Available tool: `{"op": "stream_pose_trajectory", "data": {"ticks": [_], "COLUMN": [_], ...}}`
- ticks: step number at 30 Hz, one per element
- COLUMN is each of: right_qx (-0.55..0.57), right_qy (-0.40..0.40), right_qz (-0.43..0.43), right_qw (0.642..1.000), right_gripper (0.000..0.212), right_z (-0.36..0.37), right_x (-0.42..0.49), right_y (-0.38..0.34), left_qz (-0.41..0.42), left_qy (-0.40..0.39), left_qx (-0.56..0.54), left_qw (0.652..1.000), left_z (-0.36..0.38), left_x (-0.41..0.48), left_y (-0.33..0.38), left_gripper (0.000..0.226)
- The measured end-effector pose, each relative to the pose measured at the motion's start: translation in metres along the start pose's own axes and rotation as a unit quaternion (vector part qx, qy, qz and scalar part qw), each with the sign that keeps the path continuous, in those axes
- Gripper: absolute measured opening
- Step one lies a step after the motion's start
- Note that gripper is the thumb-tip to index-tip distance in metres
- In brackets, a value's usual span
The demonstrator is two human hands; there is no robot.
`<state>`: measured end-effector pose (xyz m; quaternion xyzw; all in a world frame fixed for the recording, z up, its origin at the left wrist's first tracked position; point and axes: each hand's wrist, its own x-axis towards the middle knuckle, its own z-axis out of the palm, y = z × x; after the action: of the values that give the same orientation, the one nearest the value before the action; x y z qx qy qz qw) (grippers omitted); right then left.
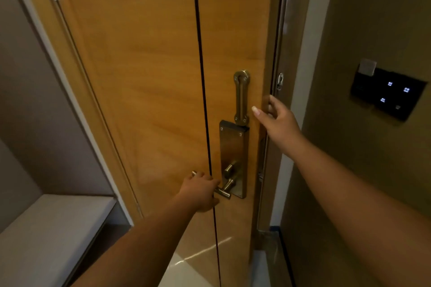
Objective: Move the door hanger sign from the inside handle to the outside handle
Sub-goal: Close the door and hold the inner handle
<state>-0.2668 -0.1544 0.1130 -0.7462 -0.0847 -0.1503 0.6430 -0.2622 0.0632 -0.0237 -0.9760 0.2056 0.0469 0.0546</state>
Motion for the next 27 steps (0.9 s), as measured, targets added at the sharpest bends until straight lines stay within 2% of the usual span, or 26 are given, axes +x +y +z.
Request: {"op": "stream_pose_trajectory", "data": {"ticks": [3, 5, 10, 19, 21, 27], "right_qx": [-0.003, -0.012, -0.052, -0.099, -0.099, -0.161], "right_qy": [0.051, 0.069, 0.081, 0.145, 0.152, 0.141], "right_qz": [0.015, 0.018, 0.048, 0.109, 0.127, 0.164], "right_qw": [0.999, 0.997, 0.994, 0.978, 0.975, 0.963], "right_gripper": [0.062, 0.07, 0.074, 0.069, 0.068, 0.072], "right_z": [-0.017, -0.027, -0.047, -0.063, -0.065, -0.065], "right_x": [0.023, 0.038, 0.071, 0.135, 0.143, 0.163], "right_y": [0.026, 0.045, 0.09, 0.167, 0.187, 0.227], "left_qz": [0.018, 0.025, 0.033, 0.069, 0.054, 0.004], "left_qy": [0.004, 0.012, 0.021, -0.04, -0.045, -0.013], "left_qx": [0.047, 0.075, 0.08, 0.005, -0.041, -0.115], "left_qw": [0.999, 0.997, 0.996, 0.997, 0.997, 0.993], "left_z": [-0.001, -0.003, -0.002, -0.016, -0.012, -0.013], "left_x": [0.036, 0.063, 0.127, 0.255, 0.281, 0.334], "left_y": [0.01, 0.016, 0.028, 0.032, 0.031, 0.034], "left_gripper": [0.05, 0.047, 0.043, 0.03, 0.038, 0.096]}}
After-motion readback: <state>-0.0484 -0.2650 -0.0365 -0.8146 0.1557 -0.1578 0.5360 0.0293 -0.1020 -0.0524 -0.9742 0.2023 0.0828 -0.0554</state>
